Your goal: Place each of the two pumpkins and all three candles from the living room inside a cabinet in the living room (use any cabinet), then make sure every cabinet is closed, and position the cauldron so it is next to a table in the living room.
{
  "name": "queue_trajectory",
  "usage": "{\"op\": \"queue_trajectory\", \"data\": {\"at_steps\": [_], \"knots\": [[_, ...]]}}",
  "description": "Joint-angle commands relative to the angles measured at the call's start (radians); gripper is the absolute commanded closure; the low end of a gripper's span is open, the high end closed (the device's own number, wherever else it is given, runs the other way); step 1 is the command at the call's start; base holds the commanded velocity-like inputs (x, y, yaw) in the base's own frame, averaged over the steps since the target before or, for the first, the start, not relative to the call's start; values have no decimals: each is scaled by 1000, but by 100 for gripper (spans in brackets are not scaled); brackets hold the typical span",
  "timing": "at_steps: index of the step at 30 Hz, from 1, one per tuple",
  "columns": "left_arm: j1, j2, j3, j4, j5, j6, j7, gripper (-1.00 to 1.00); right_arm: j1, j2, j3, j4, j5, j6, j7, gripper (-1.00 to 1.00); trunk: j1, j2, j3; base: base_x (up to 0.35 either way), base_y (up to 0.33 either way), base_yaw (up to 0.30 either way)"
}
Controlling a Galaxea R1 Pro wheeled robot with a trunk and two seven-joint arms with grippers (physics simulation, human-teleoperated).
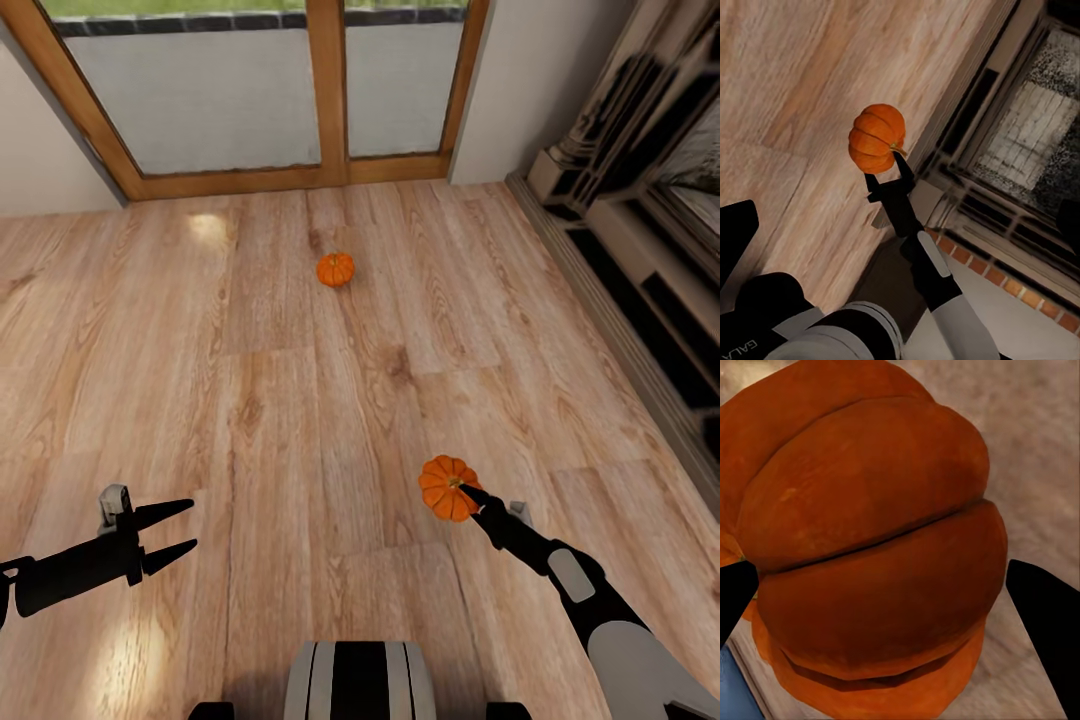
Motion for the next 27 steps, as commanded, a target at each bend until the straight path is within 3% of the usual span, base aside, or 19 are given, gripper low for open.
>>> {"op": "queue_trajectory", "data": {"at_steps": [1, 5, 7, 10, 11, 12, 14, 19, 23, 24, 27], "knots": [[0, 0, 0, 1, -11, 3, -9, -100, 0, 0, -4, -3, -2, 9, 0, 100, -1, 0, 3, 0, 0, 0], [0, 0, 0, 1, -12, 2, -8, -100, -1, -1, -1, -7, -2, 20, 0, 100, -2, 1, 19, 0, 0, 0], [0, 0, 0, 1, -12, 1, -7, -100, 4, 2, 9, -95, 0, 37, 0, 100, -3, 1, 27, 0, 0, 0], [-1, 1, 2, 1, -17, 0, -1, -100, 73, 3, 83, -298, -1, 89, 0, 100, -5, 2, 38, 0, 0, 0], [-1, 1, 2, 1, -26, 0, 5, -100, 85, 3, 90, -333, -1, 101, -1, 100, -5, 2, 42, 0, 0, 0], [-1, 1, 4, 1, -45, 0, 14, -100, 122, 4, 104, -437, -3, 142, -5, 100, -5, 3, 46, 0, 0, 0], [-1, 0, 6, 1, -81, -1, 25, -100, 173, 6, 115, -569, -5, 216, -9, 100, -6, 3, 54, 0, 0, 0], [-2, 0, 5, 0, -116, -7, 65, -100, 217, 8, 117, -738, -5, 317, -11, 100, -9, 4, 73, 0, 0, 0], [-4, -9, 5, -1, -173, -51, 207, -100, 228, 6, 116, -775, 0, 336, -11, 100, -10, 5, 89, 0, 0, 0], [-8, -16, 5, -4, -197, -80, 284, -100, 229, 6, 116, -779, 1, 338, -11, 100, -11, 5, 92, 0, 0, 0], [-16, -47, 5, -7, -220, -128, 450, -100, 230, 7, 119, -778, 3, 339, -16, 100, -12, 6, 104, 0, 0, 0]]}}
